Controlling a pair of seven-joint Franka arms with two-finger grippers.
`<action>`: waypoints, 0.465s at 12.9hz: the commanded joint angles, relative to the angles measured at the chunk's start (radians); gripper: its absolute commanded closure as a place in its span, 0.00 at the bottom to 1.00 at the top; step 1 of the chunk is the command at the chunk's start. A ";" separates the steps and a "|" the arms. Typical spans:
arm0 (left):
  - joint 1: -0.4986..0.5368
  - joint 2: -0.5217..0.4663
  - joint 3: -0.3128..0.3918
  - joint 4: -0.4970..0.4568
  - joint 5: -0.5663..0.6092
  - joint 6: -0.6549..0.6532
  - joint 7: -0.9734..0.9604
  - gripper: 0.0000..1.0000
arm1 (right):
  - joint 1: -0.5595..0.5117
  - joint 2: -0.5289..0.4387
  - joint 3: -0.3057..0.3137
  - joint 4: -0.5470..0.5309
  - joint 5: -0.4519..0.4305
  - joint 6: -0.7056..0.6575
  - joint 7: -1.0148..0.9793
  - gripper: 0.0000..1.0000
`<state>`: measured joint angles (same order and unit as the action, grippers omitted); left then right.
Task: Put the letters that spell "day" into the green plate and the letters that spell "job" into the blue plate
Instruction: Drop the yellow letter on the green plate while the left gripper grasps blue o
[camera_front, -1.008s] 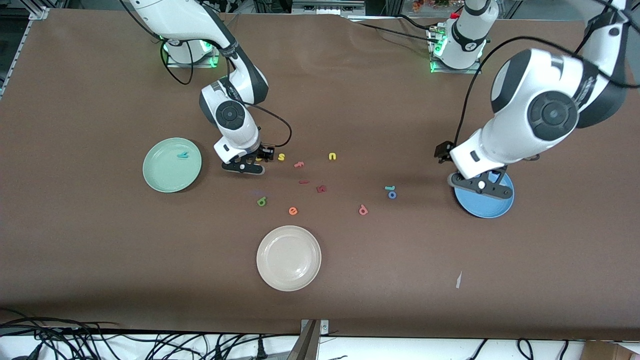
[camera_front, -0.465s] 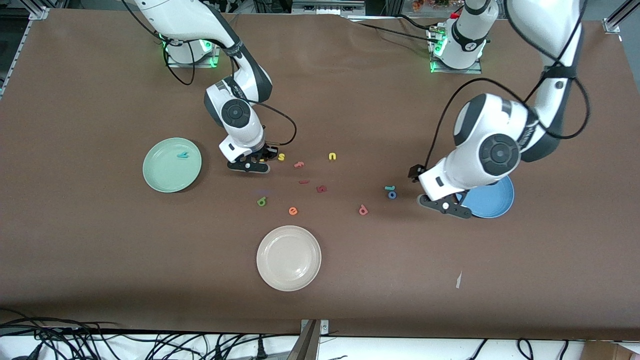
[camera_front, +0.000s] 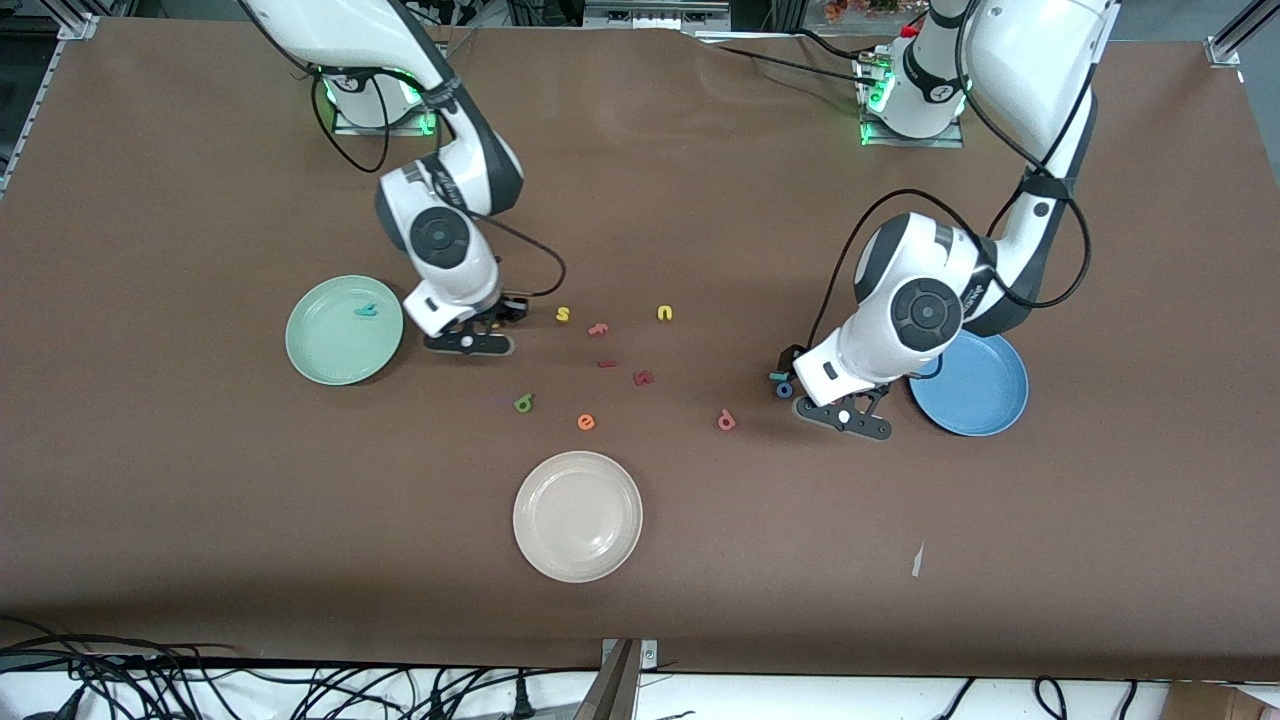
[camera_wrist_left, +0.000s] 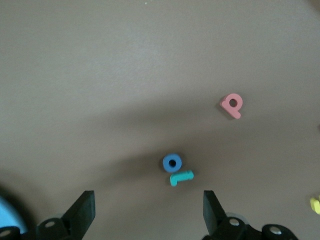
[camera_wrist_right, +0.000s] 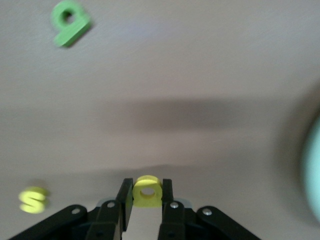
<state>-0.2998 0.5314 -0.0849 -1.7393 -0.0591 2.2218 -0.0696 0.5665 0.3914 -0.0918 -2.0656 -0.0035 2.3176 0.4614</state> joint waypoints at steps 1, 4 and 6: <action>-0.012 0.007 0.007 -0.098 -0.040 0.163 -0.001 0.05 | 0.000 -0.088 -0.133 -0.021 0.008 -0.137 -0.273 0.87; -0.042 0.045 0.007 -0.131 -0.096 0.252 -0.003 0.05 | 0.000 -0.095 -0.288 -0.062 0.008 -0.176 -0.533 0.88; -0.061 0.064 0.007 -0.135 -0.100 0.278 -0.038 0.05 | -0.007 -0.080 -0.339 -0.097 0.016 -0.164 -0.564 0.88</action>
<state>-0.3335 0.5865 -0.0861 -1.8705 -0.1314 2.4722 -0.0801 0.5537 0.3110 -0.4009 -2.1141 -0.0028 2.1381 -0.0614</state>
